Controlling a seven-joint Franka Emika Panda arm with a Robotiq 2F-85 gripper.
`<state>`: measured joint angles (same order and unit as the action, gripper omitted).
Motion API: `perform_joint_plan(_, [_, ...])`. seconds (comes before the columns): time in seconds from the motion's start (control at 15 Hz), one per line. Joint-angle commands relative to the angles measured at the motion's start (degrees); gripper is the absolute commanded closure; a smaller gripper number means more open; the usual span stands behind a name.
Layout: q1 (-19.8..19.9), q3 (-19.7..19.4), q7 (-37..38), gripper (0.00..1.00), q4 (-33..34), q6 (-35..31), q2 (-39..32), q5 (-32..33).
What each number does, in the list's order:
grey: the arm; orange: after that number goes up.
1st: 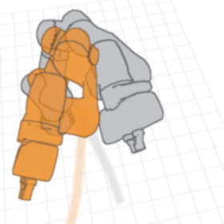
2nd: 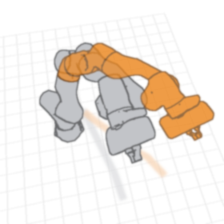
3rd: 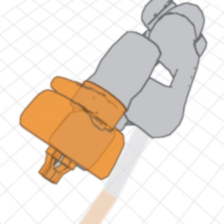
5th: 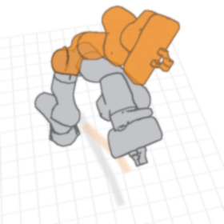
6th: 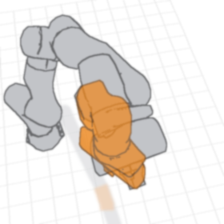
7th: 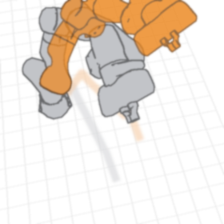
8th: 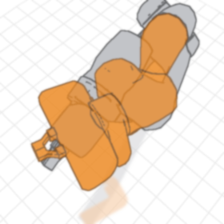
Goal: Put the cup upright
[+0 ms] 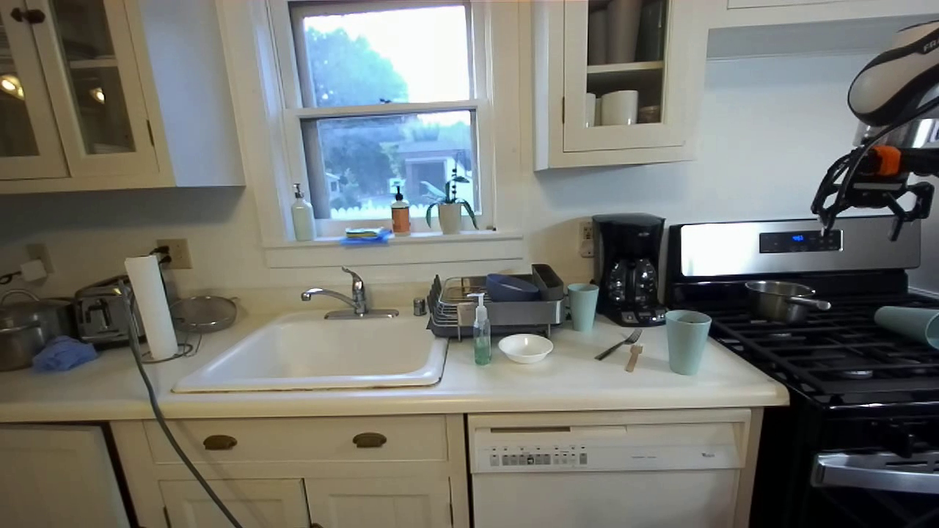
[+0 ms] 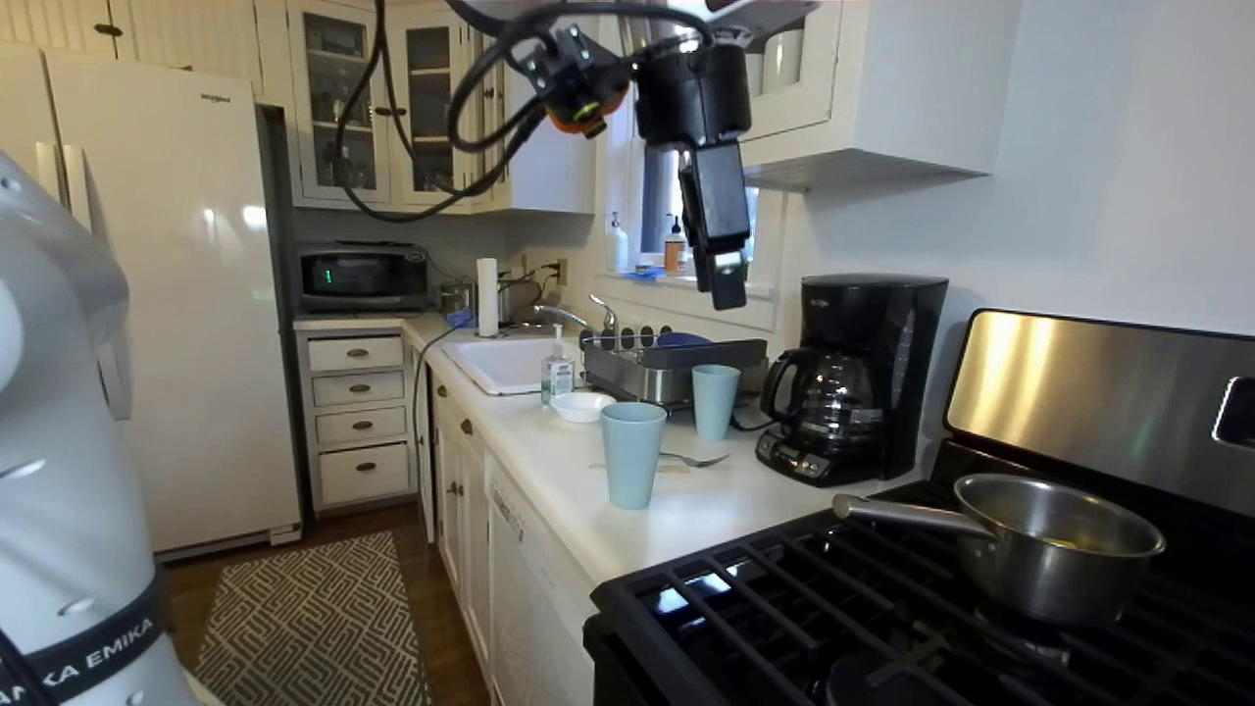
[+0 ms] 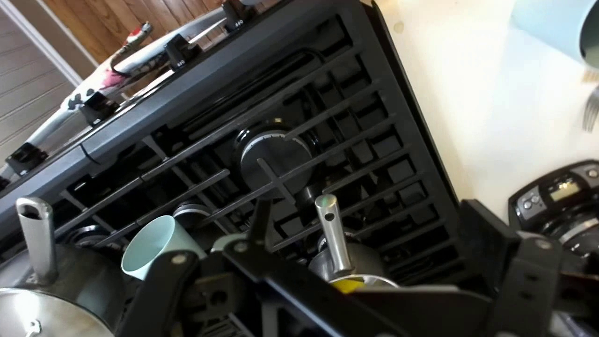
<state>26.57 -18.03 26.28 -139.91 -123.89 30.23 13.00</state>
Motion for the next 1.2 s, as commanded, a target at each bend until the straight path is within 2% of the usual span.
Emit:
perform_joint_plan(0.0, [1.9, -3.7, -0.2, 0.00, 2.4, -7.0, -6.1, -7.0])
perform_joint_plan(0.33, [3.9, -8.3, -4.8, 0.00, 0.8, -19.8, -10.5, -11.8])
perform_joint_plan(0.6, [3.2, -11.8, -10.1, 0.00, 0.0, -28.3, -15.0, -17.9])
perform_joint_plan(0.67, [4.7, -9.5, -8.2, 0.00, 0.3, -24.7, -13.0, -15.3])
perform_joint_plan(1.0, [4.5, -10.4, -9.4, 0.00, 0.2, -27.2, -15.5, -16.8])
perform_joint_plan(1.13, [3.3, -11.7, -9.8, 0.00, 1.8, -26.1, -18.1, -20.2])
